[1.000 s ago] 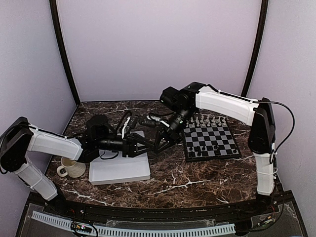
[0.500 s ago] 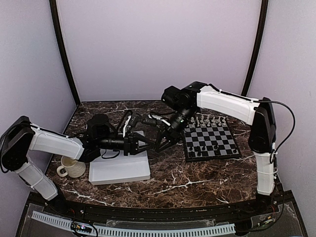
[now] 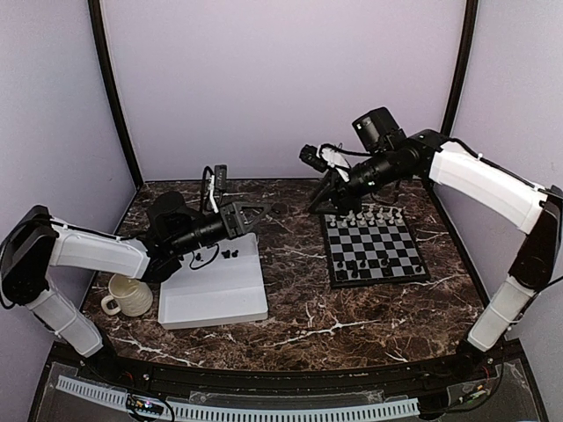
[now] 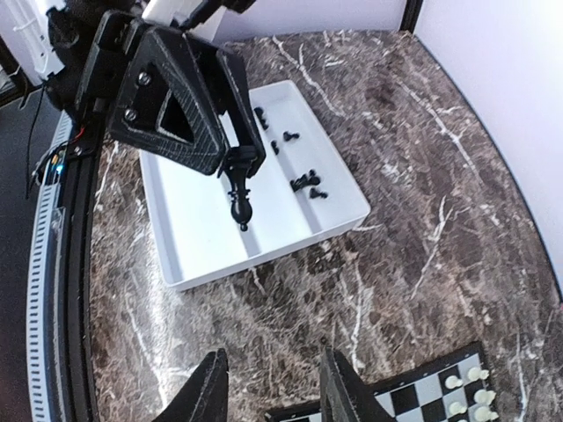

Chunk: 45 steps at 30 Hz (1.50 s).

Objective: Set up the chess pieces on the board
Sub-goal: Pass from the right arm to the left, then pass from the left arm to the right

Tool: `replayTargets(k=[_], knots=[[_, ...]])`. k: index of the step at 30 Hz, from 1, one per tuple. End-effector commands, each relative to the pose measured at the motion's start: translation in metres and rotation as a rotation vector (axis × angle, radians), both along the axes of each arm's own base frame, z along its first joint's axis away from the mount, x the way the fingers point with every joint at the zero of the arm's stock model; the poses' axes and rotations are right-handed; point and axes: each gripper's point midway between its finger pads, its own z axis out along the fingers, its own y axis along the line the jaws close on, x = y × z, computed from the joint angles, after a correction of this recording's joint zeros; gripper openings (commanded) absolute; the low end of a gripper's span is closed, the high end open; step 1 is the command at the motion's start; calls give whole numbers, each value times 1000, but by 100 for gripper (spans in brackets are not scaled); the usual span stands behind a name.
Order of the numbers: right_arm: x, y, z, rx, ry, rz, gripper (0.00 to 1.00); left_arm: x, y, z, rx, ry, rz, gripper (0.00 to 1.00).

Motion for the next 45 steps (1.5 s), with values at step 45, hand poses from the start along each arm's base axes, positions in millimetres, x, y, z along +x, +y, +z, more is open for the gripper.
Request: replayTargets(k=[45], knots=[[28,76,-1,62,-126,-28,36,25,-1,14,-617,381,-120,5]])
